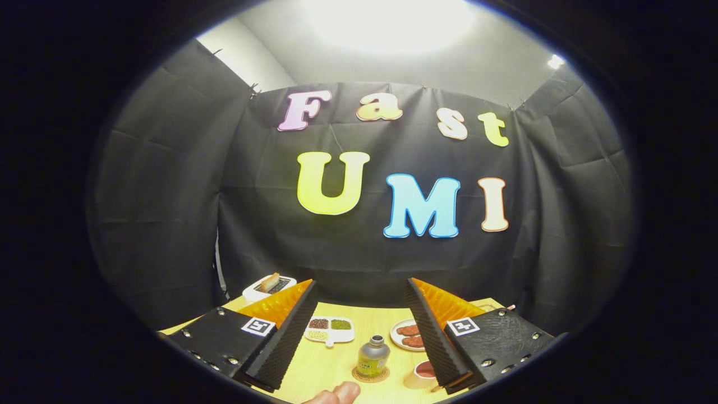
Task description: Take the bottle from table, then pour the juice into the cup, finally place the bottle on the coaster
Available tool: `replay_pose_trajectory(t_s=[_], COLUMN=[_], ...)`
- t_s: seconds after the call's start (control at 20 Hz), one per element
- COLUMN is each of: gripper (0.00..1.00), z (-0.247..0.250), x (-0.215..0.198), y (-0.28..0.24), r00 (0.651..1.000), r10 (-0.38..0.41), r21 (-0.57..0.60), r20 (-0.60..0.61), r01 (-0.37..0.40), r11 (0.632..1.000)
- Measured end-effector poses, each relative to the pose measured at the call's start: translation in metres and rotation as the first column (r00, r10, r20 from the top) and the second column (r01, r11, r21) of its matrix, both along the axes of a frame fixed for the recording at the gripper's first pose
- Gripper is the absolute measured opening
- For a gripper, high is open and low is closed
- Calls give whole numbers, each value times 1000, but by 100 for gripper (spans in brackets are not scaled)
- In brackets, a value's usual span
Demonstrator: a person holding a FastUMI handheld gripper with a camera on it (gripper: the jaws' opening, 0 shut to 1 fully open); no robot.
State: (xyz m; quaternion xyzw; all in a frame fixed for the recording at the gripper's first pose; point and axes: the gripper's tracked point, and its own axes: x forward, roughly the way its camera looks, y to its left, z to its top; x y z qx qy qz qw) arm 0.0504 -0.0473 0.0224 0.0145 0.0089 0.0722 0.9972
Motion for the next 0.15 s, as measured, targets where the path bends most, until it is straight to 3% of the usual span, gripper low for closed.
replay_pose_trajectory(t_s=[0.15], gripper=[96], z=[-9], x=[-2], y=[-4], r00=[1000], r10=[0], r21=[-10], r20=[-17], r01=[0], r11=[1000])
